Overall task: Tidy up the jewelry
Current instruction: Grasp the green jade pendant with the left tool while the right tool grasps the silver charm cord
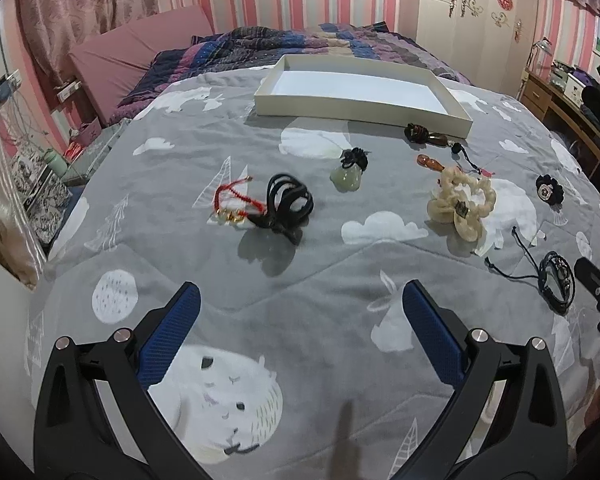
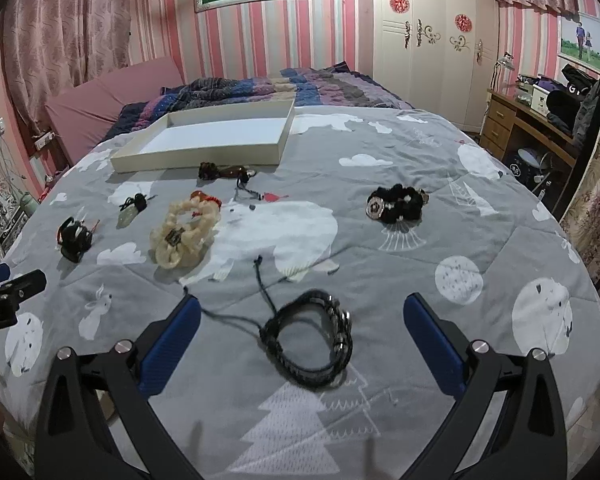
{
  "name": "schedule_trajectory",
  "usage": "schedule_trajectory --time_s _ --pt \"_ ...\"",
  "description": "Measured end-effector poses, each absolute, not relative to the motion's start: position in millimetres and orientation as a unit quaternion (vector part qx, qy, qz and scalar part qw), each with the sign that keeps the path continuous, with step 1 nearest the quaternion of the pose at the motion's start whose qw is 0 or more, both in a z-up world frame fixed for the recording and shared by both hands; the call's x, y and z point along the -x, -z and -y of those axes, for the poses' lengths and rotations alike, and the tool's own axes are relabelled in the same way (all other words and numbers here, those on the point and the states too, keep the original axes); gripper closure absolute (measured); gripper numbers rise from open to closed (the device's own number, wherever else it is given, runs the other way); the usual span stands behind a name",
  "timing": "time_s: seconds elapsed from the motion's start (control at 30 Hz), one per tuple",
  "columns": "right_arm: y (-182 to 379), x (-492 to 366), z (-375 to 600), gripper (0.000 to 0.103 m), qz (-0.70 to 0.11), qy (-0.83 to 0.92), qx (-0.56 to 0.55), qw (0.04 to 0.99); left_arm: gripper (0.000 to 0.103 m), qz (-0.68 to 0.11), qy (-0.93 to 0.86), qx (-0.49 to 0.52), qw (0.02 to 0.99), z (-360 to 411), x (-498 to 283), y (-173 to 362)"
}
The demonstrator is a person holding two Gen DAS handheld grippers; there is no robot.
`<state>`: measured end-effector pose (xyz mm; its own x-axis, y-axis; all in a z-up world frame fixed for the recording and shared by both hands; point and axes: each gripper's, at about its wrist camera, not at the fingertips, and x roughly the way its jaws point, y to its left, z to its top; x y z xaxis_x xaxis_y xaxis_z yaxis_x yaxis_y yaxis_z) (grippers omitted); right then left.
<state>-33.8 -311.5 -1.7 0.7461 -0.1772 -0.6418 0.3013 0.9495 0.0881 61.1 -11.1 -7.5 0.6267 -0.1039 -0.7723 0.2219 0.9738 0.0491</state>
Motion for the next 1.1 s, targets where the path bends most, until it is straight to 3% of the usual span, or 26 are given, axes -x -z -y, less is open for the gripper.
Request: schedule_trajectory --time_s 0.33,0.73,1.1 --pt "-17.9 -11.7 326.4 0.002 -0.338 0.129 -0.090 0.928 0.003 -0.418 0.099 -0.079 0.900 17.0 -104.6 -10.0" --pt "-22.0 -85.2 339.0 0.002 -0.431 0.078 -0.099 0.893 0.003 -0.459 0.148 -0.105 0.870 35.6 -155.8 -11.2" --pt "-23.4 -119.7 335.2 0.002 -0.430 0.073 -0.089 0.895 0.003 -0.466 0.171 -0.093 0.863 36.6 -186.2 -9.2"
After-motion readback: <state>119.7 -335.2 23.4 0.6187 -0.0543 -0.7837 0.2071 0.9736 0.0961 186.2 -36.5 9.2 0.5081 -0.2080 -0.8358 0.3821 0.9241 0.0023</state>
